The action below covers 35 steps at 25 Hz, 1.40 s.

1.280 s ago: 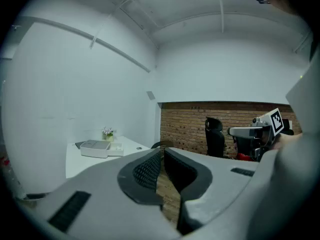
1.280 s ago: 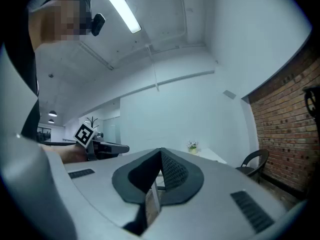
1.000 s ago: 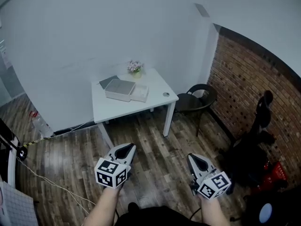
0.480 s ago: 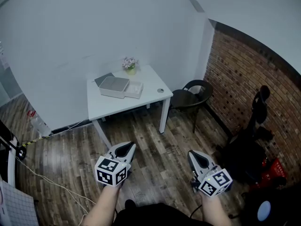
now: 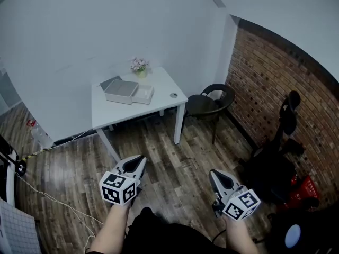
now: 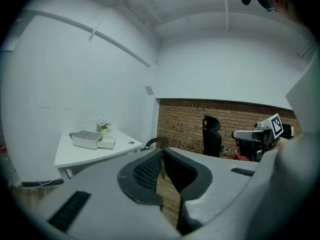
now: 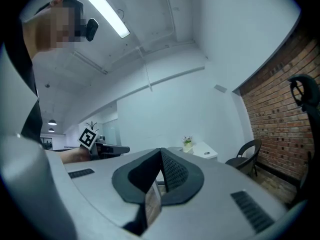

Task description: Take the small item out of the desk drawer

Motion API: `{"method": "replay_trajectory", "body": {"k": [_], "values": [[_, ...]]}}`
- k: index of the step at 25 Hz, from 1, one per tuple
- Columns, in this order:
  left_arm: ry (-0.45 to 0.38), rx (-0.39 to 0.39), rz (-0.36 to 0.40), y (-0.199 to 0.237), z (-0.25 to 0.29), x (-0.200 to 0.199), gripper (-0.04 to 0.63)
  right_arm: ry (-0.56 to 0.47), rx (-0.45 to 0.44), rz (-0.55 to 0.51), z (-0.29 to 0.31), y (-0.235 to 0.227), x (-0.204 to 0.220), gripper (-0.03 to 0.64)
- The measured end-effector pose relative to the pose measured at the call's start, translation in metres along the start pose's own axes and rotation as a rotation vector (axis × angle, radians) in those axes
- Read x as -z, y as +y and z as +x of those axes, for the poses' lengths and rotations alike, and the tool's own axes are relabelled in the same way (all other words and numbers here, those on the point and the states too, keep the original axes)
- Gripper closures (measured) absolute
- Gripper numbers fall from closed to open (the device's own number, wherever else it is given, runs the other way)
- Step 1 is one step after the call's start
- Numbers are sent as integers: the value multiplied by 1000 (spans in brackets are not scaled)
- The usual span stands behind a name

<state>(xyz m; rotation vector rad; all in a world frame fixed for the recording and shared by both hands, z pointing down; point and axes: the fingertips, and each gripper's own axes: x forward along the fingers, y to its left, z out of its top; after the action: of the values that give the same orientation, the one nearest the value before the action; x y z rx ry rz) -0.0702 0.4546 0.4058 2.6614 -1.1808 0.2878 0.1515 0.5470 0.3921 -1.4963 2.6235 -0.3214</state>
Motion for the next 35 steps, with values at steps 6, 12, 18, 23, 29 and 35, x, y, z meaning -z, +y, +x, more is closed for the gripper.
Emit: {"method": "replay_trajectory", "body": {"k": [6,12,18,23,29,35], "values": [[13,-11,-25,15,18,7,568,33,9,33,14,-17,11,614],[1,42,-19,30,65,-4,566,66,30,21,39,-41,15,614],[-4,98,-16,64,124,-24,568,96,82,25,88,-82,14,614],[-26,148,19,100,167,-57,566,121,76,25,159,-107,10,614],[-21,135,17,192,205,-79,568,130,72,-8,269,-126,-15,614],[-5,121,-22,260,231,-80,567,149,53,-26,348,-129,-26,614]]}}
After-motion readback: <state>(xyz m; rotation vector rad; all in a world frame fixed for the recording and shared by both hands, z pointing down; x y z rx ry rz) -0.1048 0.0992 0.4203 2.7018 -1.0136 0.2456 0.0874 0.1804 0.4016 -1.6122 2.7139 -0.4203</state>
